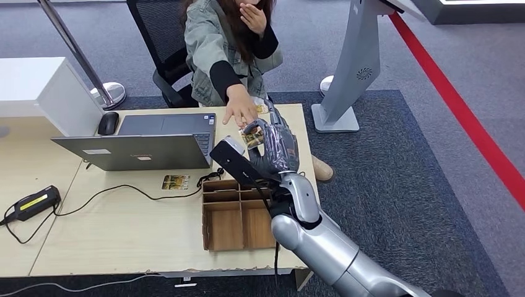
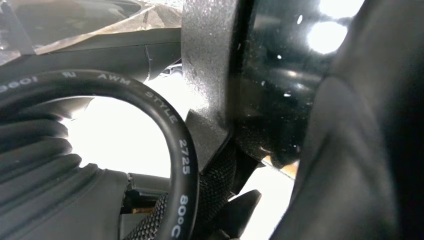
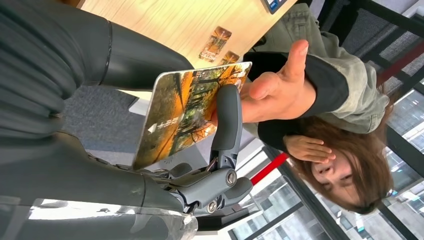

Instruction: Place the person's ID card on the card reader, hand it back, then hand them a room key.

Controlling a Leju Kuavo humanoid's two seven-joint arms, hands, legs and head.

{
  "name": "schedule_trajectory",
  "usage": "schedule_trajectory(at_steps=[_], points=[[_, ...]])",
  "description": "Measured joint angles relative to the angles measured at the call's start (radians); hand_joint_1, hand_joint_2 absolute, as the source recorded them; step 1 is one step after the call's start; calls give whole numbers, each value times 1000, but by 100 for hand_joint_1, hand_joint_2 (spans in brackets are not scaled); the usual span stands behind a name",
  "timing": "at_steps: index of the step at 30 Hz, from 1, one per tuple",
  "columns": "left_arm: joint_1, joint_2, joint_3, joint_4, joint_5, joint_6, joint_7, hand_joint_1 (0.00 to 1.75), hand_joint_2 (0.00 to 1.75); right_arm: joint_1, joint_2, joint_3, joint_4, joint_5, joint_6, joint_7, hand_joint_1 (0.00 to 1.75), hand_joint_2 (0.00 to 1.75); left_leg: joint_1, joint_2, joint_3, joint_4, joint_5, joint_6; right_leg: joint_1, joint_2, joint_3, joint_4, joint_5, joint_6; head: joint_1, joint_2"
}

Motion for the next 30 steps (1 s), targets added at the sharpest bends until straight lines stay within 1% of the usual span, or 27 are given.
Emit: schedule_trajectory(at_steps=[6,10,12,13,14,15,16,17,18,19,23,30], points=[[0,0,0,0,0,0,0,0,0,-2,1,0,4,0,0,0,175,175,0,0,0,0,0,0,0,0,0,0,0,0,0,0],[0,0,0,0,4,0,0,0,0,-1,0,0,6,-8,3,-9,0,0,0,0,0,0,0,0,0,0,0,0,0,0,0,0],[2,0,0,0,25,2,4,0,0,12,-8,0,-14,-52,24,-56,0,0,0,1,0,0,0,0,0,0,0,0,0,0,0,0],[5,2,1,0,40,3,6,0,0,31,-21,-1,-46,-78,51,-76,0,0,0,1,1,0,0,0,0,0,0,0,0,0,0,0],[8,4,1,1,54,3,9,0,0,60,-41,-3,-99,-97,92,-71,0,0,0,1,1,0,0,0,-1,0,0,-1,0,1,0,0],[12,6,2,1,65,2,9,0,0,96,-67,-5,-173,-106,138,-34,0,0,0,0,1,1,-1,1,-1,0,0,-1,-1,1,0,0],[15,9,4,1,72,2,9,0,0,132,-95,-9,-253,-108,180,23,0,0,0,1,1,0,-1,1,-1,0,1,-1,-1,2,1,0],[17,11,5,1,77,1,9,0,0,162,-120,-14,-327,-111,212,74,0,0,0,1,0,0,-1,1,-1,1,1,-1,-1,2,1,0],[18,13,6,2,81,1,9,0,0,186,-143,-19,-391,-116,231,109,0,0,-1,2,0,0,-2,1,-1,2,1,-1,-1,2,1,0],[18,14,7,2,83,0,9,0,0,203,-161,-24,-441,-122,240,122,0,0,-1,3,0,0,-2,1,-1,3,0,-1,-1,2,1,0],[18,15,8,2,87,0,9,0,0,253,-220,-41,-595,-140,252,121,0,0,-1,5,1,0,-2,1,-1,4,0,-1,-1,2,0,0],[20,18,9,2,102,-1,9,0,0,300,-289,-57,-749,-159,274,109,0,0,0,5,1,0,-2,2,-1,4,1,-1,0,2,0,0]])
